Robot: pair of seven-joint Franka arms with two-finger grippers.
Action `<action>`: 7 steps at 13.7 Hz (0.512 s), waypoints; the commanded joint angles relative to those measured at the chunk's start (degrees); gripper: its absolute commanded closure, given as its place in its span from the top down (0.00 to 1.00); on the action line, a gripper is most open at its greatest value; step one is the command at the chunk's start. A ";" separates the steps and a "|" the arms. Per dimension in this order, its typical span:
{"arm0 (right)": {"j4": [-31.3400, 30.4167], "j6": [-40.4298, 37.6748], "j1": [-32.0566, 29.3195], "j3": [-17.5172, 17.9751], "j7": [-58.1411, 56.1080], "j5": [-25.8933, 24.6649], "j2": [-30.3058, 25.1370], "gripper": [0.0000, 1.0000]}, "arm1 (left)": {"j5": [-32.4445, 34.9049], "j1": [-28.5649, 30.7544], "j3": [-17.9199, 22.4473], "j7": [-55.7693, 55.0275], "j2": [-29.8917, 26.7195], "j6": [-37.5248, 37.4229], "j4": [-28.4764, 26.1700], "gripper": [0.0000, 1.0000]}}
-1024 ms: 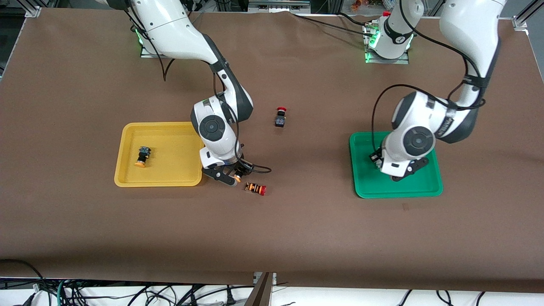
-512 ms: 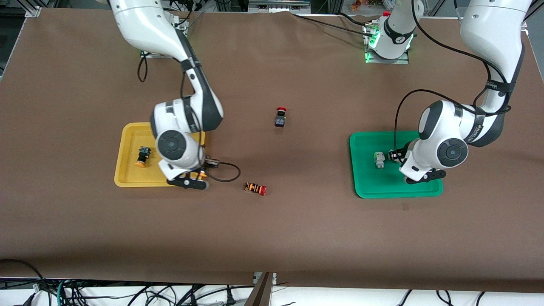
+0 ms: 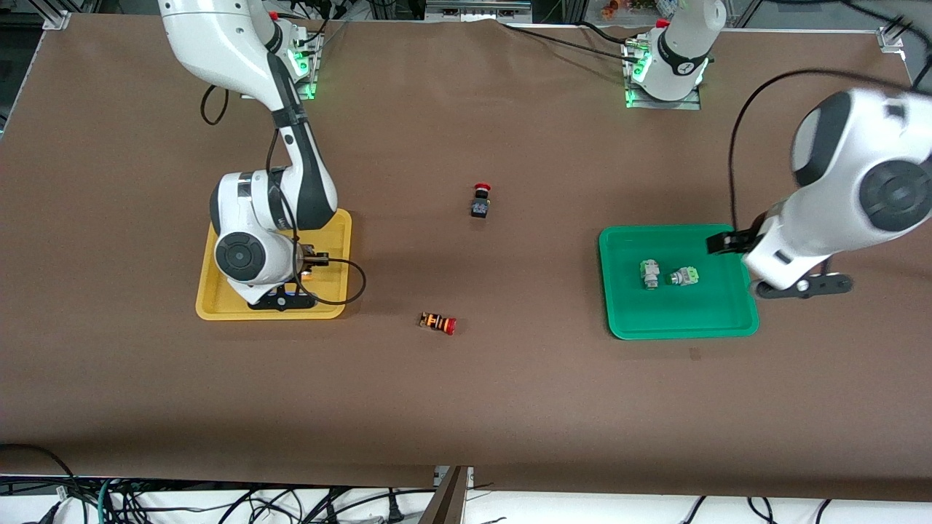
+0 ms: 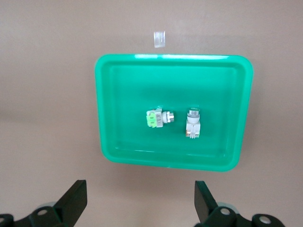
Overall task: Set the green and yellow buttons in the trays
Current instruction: 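Place the second green and yellow buttons into their matching trays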
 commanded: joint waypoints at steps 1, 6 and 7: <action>-2.12 1.29 -0.12 -0.17 -1.71 -0.08 -2.67 1.00 | -1.09 1.63 0.79 10.47 -0.96 -3.74 5.81 1.00; 10.77 -10.61 -0.65 -7.00 -8.19 0.10 -3.55 1.00 | -7.44 -4.07 11.86 15.53 -20.18 10.11 -16.10 1.00; 16.46 -15.71 -0.83 -8.59 -9.00 0.19 -3.55 1.00 | -7.43 -4.33 11.87 13.87 -22.31 10.49 -18.33 1.00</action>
